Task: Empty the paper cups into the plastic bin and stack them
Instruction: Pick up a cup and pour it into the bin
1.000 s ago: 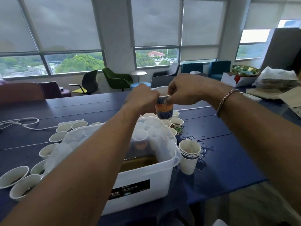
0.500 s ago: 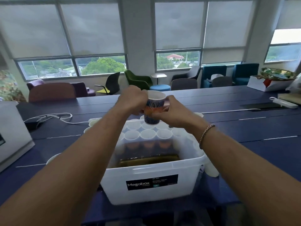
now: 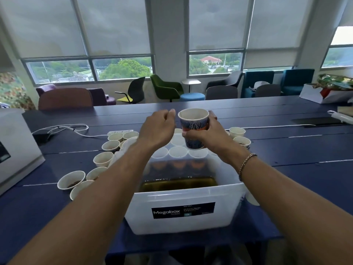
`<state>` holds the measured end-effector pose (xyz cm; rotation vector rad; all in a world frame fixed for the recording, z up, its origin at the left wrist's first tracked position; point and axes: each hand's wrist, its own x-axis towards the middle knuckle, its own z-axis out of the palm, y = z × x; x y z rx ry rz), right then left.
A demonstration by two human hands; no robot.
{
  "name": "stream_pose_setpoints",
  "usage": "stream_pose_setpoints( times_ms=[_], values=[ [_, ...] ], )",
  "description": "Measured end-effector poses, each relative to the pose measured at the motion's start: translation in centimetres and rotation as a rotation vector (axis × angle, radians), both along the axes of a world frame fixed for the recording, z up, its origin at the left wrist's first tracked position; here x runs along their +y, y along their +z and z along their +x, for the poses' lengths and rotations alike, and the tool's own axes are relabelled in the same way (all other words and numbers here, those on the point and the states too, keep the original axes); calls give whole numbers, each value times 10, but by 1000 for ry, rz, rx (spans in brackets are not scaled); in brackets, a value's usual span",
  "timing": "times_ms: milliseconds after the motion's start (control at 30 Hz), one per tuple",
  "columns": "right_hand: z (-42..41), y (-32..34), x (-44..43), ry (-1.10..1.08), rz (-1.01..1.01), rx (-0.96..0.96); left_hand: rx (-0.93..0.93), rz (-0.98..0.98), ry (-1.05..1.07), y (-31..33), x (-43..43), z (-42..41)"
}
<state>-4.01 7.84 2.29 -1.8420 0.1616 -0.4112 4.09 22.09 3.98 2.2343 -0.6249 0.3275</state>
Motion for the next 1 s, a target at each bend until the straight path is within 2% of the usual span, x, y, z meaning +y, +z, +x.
stream_pose_setpoints(
  times_ms=[200,400,700,1000],
  values=[
    [-3,-15,-8,-14,-13,46,23,181,97,-34,9,10],
    [-4,-24,-11,-41,-168,72,124,338,54,-42,19,19],
    [-5,-33,-13,-77,-505,134,154,393,46,-46,23,23],
    [-7,-34,-15,-57,-661,204,150,432,60,-44,24,18]
  ],
)
